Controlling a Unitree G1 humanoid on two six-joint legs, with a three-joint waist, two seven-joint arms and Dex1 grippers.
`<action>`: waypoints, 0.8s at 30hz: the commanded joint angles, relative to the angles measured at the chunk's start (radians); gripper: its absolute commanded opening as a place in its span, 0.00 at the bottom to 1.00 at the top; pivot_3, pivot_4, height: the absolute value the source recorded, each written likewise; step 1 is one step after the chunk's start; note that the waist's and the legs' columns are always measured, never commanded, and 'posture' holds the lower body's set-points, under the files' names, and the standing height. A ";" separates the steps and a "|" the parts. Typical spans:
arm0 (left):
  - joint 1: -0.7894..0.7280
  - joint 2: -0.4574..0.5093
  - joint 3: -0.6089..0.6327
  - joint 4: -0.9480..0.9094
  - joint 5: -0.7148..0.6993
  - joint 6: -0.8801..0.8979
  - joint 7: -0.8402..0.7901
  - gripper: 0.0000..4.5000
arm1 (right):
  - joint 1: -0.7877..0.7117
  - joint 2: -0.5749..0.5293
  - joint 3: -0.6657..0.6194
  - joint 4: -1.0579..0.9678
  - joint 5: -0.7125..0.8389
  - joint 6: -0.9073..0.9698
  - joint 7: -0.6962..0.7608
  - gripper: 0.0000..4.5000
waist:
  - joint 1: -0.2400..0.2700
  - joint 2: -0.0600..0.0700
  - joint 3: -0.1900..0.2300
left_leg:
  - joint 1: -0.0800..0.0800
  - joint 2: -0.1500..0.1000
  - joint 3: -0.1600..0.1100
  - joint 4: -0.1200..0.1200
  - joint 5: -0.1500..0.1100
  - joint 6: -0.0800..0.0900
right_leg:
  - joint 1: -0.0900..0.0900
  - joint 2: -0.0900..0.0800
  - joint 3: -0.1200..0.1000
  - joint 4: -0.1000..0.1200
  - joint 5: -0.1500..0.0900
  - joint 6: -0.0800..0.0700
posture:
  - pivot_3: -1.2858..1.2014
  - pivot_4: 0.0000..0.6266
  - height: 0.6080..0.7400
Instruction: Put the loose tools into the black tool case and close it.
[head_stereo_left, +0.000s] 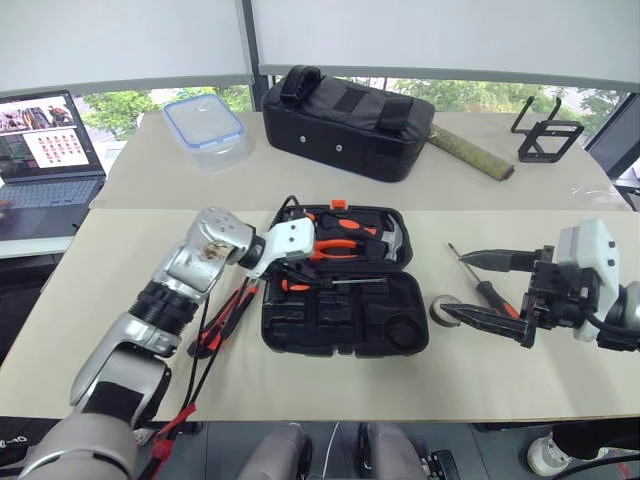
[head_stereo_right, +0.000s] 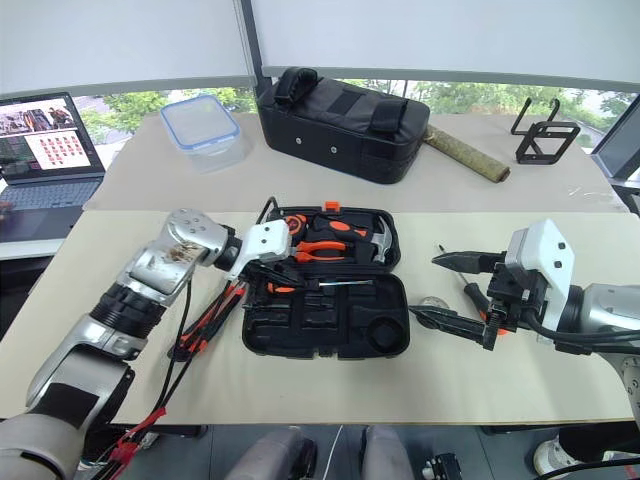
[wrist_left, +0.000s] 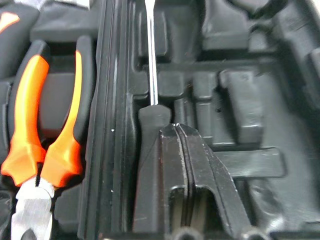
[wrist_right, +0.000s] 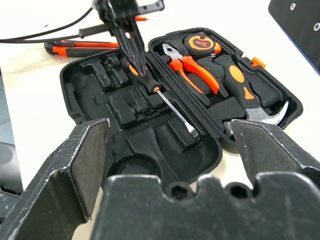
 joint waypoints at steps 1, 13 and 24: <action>-0.019 -0.011 -0.041 0.049 0.081 -0.098 0.031 0.00 | 0.003 0.002 -0.028 -0.023 0.018 0.007 -0.014 1.00 | 0.000 0.000 0.000 | 0.000 0.000 0.000 0.000 0.000 0.000 | 0.000 0.000 0.000 0.000 0.000 0.000 | 0.52 0.24 0.80; 0.029 -0.004 0.086 -0.007 0.003 -0.009 0.041 0.00 | 0.104 0.026 -0.092 0.003 -0.027 0.003 -0.067 1.00 | 0.000 0.000 -0.001 | 0.001 0.000 0.000 0.001 0.000 0.000 | 0.000 0.000 0.001 0.001 0.000 0.000 | 0.52 0.24 0.80; 0.082 0.167 0.373 -0.281 -0.453 0.427 -0.138 0.64 | 0.153 0.127 -0.048 0.215 -0.200 0.016 -0.261 1.00 | -0.014 0.001 -0.002 | 0.000 0.000 0.000 0.001 0.000 0.000 | -0.001 0.001 0.000 0.002 0.000 0.000 | 0.52 0.24 0.80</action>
